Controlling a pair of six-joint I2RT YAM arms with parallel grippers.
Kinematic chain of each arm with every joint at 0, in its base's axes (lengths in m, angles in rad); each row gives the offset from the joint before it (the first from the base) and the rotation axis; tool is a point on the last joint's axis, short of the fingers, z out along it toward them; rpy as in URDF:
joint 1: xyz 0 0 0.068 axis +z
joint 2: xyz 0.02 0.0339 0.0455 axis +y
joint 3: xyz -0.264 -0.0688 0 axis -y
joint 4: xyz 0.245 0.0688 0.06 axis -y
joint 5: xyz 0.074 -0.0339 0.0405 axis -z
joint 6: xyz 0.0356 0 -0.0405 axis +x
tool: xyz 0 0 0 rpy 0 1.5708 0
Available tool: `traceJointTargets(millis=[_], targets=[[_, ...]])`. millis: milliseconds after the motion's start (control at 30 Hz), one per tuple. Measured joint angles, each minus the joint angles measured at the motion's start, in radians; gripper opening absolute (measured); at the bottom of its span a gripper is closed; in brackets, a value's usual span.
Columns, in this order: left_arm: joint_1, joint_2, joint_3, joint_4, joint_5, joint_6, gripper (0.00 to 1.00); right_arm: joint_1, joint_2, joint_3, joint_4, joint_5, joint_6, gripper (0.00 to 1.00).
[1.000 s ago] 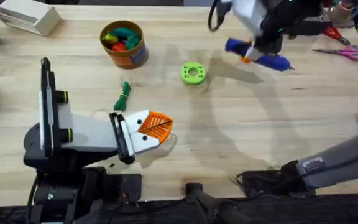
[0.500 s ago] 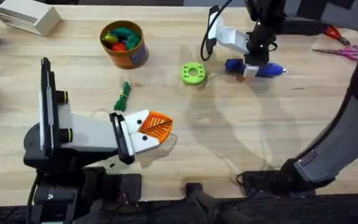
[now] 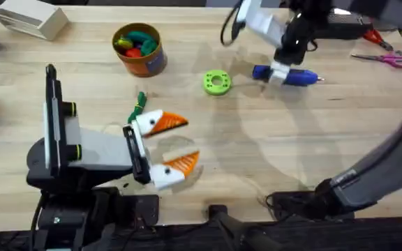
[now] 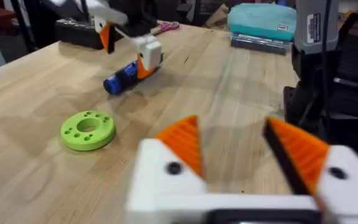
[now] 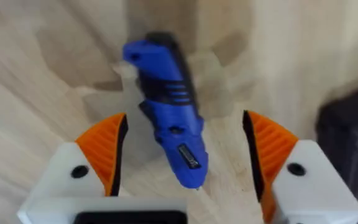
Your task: Pick up the gripper from the table and insert it into the empty holder that is missing its gripper. Then pick up a screw, insert it into the mounting hole, and use the screwdriver to tighten it. Finally, clean up the table by picking up the vegetable and placing it into the bucket.
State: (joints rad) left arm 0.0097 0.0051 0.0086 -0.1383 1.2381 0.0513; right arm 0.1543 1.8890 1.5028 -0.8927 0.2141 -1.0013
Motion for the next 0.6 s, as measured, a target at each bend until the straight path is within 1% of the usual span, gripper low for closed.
traceJointTargets(millis=[33,67,100,233,433,533,600], targets=[[0.0,0.0,0.0,0.0,0.0,0.0,0.845,0.001,-0.026,0.0,0.014,-0.011,0.041,0.987],[0.0,0.0,0.0,0.0,0.0,-0.002,0.946,0.002,-0.057,0.0,0.029,-0.024,0.086,0.987],[0.0,0.0,0.0,0.0,0.0,-0.003,0.975,0.003,-0.09,0.0,0.045,-0.036,0.136,0.987],[0.0,0.0,0.0,0.0,0.0,-0.002,0.985,0.008,-0.215,0.0,0.1,-0.085,0.351,0.987],[0.0,0.0,0.0,0.011,-0.015,0.001,0.985,0.046,-0.351,0.005,0.099,-0.126,0.679,0.988],[0.0,0.0,-0.002,0.086,-0.077,-0.02,0.985,0.068,-0.402,0.005,0.053,-0.144,0.816,0.988],[0.004,0.0,0.0,0.124,-0.145,-0.053,0.985,0.08,-0.439,0.005,-0.001,-0.155,0.884,0.989]])
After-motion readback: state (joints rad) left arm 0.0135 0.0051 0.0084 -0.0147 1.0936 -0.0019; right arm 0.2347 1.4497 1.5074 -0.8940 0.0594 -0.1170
